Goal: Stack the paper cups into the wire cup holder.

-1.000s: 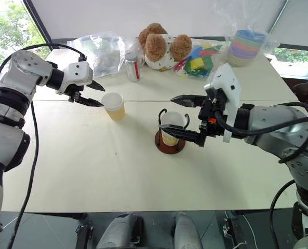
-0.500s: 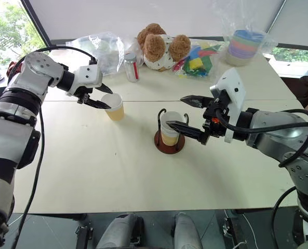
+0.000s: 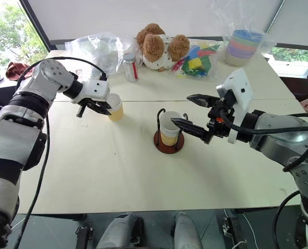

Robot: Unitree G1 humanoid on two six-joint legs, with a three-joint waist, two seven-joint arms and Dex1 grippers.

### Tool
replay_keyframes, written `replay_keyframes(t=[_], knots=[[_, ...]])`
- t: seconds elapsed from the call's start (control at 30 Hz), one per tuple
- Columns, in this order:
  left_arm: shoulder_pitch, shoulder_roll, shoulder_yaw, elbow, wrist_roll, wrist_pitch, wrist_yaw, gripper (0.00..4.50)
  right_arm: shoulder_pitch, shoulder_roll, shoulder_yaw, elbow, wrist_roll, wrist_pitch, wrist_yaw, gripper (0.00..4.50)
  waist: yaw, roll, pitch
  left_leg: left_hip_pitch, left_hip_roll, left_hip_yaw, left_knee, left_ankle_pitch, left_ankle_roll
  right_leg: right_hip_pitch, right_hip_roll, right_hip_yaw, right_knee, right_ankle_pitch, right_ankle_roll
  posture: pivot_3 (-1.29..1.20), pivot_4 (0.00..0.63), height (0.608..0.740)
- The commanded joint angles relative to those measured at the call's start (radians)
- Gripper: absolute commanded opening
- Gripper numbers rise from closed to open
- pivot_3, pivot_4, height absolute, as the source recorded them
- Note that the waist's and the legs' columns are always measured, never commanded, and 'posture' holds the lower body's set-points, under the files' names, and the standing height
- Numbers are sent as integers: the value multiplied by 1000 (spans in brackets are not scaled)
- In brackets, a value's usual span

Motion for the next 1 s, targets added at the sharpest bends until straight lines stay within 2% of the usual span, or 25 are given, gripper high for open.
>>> replay_keyframes(t=[0.03,0.23,0.4,0.43,0.57,0.63,0.7,0.8,1.0], knots=[[-15,-6,27,-7,7,-9,0,31,-2,-18,-46,-22,13,-5,-6,3953,0,0,0,0,0,0,0,0,0,0,0,0,0,0,0,0,150,740],[-52,-15,64,-22,-10,-27,6,31,15,-37,-77,-2,-1,-8,7,3953,0,0,0,0,0,0,0,0,0,0,0,0,0,0,0,0,150,740],[-211,-56,138,-52,-78,-14,-104,31,88,-98,-204,47,-19,-4,61,3953,7,-1,0,-2,-1,-1,0,0,0,0,0,0,-1,0,0,0,150,740],[-256,-71,123,-62,-104,-34,-125,31,111,-109,-234,77,-44,-11,75,3953,8,-1,0,-2,-1,-1,0,0,0,0,0,0,-1,0,0,0,150,740],[-310,-157,0,-205,-430,100,-140,31,263,-152,-345,103,-151,-5,129,3953,15,0,-1,-1,-1,-1,1,-1,1,2,0,0,-1,0,0,0,150,740],[-290,-141,-100,-320,-620,199,-140,31,322,-154,-422,71,-148,13,149,3953,14,1,-1,0,-1,-1,1,-1,1,2,-1,1,-1,0,0,0,150,740],[-286,-134,-172,-374,-732,230,-140,31,361,-139,-483,39,-135,30,149,3953,-1,2,-1,1,0,-1,1,-1,1,2,-1,2,0,0,1,0,150,740],[-294,-134,-252,-380,-806,219,-140,31,398,-117,-529,-1,-123,49,135,3953,-11,2,-1,4,1,-1,1,-1,1,2,1,3,0,0,1,0,150,740],[-305,-121,-428,-372,-869,160,-140,31,436,-76,-584,-68,-86,80,91,3953,-4,3,-1,8,3,0,1,0,0,4,3,4,2,0,0,0,150,740]])
